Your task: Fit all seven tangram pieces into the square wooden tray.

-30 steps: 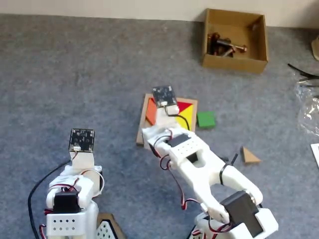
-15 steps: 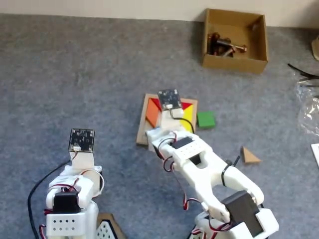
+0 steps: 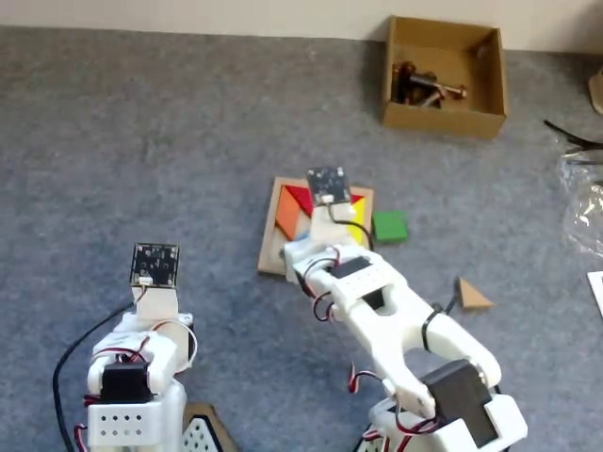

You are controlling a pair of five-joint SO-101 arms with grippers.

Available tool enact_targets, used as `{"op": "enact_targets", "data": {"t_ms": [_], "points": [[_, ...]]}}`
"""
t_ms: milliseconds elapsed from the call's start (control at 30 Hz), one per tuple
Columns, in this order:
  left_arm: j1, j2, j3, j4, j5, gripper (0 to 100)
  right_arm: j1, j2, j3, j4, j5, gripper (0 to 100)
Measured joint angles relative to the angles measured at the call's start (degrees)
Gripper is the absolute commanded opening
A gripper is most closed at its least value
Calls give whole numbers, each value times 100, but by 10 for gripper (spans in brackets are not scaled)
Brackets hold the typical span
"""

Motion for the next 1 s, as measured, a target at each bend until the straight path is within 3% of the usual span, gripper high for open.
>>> {"op": "enact_targets", "data": {"t_ms": [333, 1000], "points": [[0, 0, 0, 0, 0, 7, 141, -9, 193, 0, 0, 5], [0, 0, 0, 0, 0, 7, 466, -9, 193, 0, 791, 5]]}}
